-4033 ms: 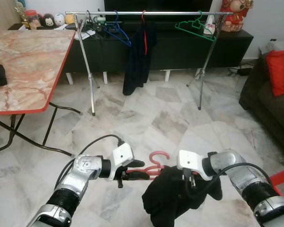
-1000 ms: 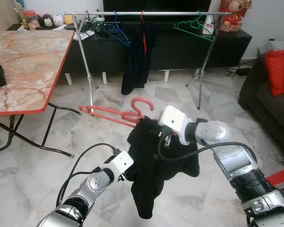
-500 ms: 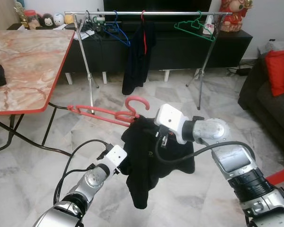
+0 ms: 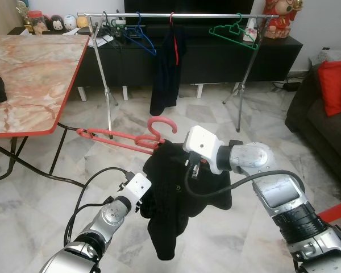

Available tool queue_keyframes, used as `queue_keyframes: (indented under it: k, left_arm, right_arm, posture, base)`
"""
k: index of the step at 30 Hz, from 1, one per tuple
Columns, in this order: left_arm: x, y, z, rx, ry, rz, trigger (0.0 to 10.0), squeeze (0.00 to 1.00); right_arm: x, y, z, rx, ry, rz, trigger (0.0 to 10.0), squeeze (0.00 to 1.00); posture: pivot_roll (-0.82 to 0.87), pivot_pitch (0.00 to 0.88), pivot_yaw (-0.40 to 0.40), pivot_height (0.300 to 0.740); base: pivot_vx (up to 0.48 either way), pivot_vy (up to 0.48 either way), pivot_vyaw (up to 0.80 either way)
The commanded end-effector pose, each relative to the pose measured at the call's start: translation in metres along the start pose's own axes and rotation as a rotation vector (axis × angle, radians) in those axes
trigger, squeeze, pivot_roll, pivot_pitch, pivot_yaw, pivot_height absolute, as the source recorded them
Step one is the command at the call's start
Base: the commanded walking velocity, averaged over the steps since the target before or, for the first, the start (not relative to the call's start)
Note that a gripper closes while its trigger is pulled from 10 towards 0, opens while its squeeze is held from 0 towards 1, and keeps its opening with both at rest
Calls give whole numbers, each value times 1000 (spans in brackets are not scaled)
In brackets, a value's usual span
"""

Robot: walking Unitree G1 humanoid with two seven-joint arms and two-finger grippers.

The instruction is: Hang hanger

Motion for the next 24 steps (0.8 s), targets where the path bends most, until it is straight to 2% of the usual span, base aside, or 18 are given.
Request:
queue_keyframes:
  k: [1,16,24]
  left_arm:
    - [0,-4,-3,-9,16,-19,0,0]
    - [-3,-12,-12,-37,41,-71,0,0]
    - [-5,-9,-15,-74,48,-51,0,0]
  right_arm:
    - [-2,-6,17,-41,-47,-15,0,0]
    - [-1,-7,16,-32,-44,-29,0,0]
    - [-1,-7,15,-27,-40,-32,0,0]
  posture:
    - [-112,27,-79,740]
    - [-111,30,-78,740]
    - [-110,30,-78,740]
  base:
    - [0,0,0]
    - [0,0,0]
    - [0,0,0]
Point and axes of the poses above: a point about 5 cm out from each wrist's last joint towards the gripper, its own x axis pointing out of the wrist towards the gripper, its own z axis along the axis of the wrist's last joint, y = z × x, the point moved 5 cm from there along x, pointing out of the wrist towards the gripper, and after that the axes turned 10 degrees about -x, right-handed, at the moved point
